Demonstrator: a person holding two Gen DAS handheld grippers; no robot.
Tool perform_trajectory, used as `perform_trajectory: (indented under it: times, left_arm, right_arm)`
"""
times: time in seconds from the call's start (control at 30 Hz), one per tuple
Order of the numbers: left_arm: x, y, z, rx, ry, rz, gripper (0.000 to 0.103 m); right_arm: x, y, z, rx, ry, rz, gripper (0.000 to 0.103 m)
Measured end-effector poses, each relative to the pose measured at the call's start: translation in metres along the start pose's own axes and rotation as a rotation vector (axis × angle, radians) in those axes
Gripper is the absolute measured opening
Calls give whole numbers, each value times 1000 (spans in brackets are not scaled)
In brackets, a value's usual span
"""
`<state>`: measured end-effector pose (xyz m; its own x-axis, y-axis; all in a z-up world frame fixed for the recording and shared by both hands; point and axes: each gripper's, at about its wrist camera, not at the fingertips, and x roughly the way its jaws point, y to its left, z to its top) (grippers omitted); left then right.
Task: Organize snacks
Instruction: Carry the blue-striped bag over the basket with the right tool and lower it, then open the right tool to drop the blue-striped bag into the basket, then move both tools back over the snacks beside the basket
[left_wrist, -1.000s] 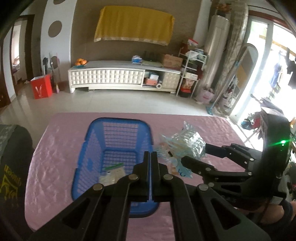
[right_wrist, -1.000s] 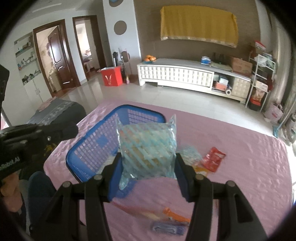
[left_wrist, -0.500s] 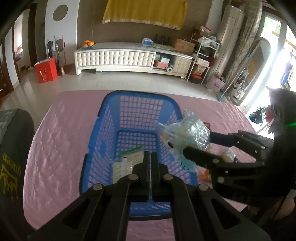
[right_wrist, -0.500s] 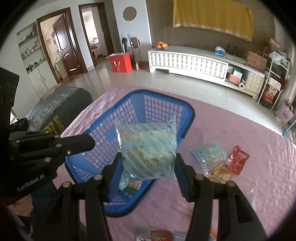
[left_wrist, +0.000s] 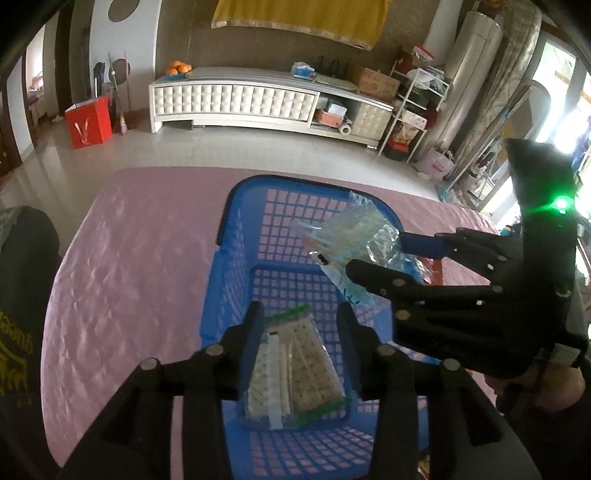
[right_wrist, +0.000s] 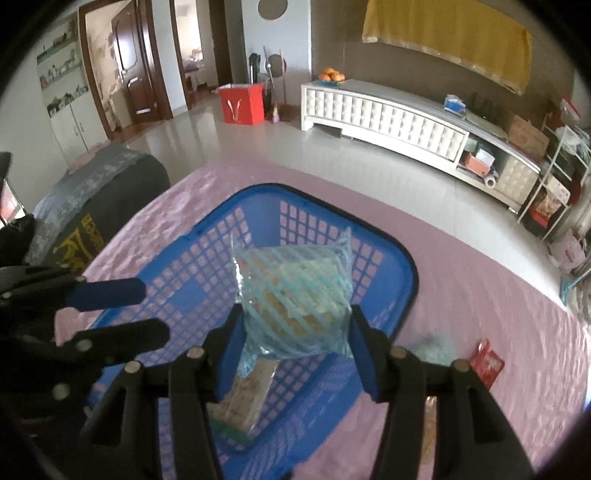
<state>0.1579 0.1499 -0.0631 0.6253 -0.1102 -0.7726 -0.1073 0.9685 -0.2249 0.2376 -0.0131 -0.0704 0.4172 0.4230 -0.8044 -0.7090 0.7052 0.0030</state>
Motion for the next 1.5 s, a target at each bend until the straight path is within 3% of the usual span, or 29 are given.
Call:
perform_trajectory:
  times: [0.17,0.23,0.3,0.4,0.77,1.1,1.2,1.5]
  left_arm:
    - [7,1,-3,0,16,13,42]
    - [8,2,-4,0,20,28,43]
    - [9,2,-5,0,27,37,43]
    - [5,-1,-7,3,27,55,43]
    - [-36,-28,-20,36,-21,58,43]
    - [-81,-64,-39,82,-96,54,55]
    - [-87,-75,-51,99,-117,54,55]
    - [-86,-90,-86,105,-81,29,56]
  right_arm:
    - [14,0,4,-19,25,-14,65]
    - [14,1,2,-30,25,-46,81]
    - [6,1,-2,-34,4,-49,90]
    - [-6,0,-4,-26,-21,-44,95]
    - [-76,-9,-23,36,-72,-76,96]
    - [-142,0,-54,44,-158,-97,96]
    - [-153,3,-66,49,-162,-113,96]
    - [-158,1,-107,119,-142,-104,96]
